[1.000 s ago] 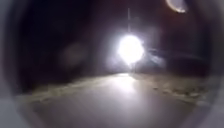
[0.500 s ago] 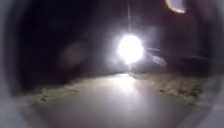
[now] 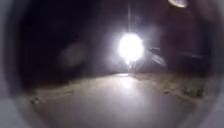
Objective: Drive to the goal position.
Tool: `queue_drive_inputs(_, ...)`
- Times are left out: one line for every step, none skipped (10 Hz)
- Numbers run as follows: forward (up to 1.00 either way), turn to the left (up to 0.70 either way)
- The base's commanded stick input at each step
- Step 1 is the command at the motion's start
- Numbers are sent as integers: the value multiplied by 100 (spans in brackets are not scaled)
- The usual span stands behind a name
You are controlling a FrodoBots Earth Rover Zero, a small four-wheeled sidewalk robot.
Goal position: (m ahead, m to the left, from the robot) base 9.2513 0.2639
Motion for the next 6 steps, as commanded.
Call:
queue_drive_inputs(85, 0)
queue_drive_inputs(85, 0)
queue_drive_inputs(85, 0)
queue_drive_inputs(85, 0)
queue_drive_inputs(85, 0)
queue_drive_inputs(85, 0)
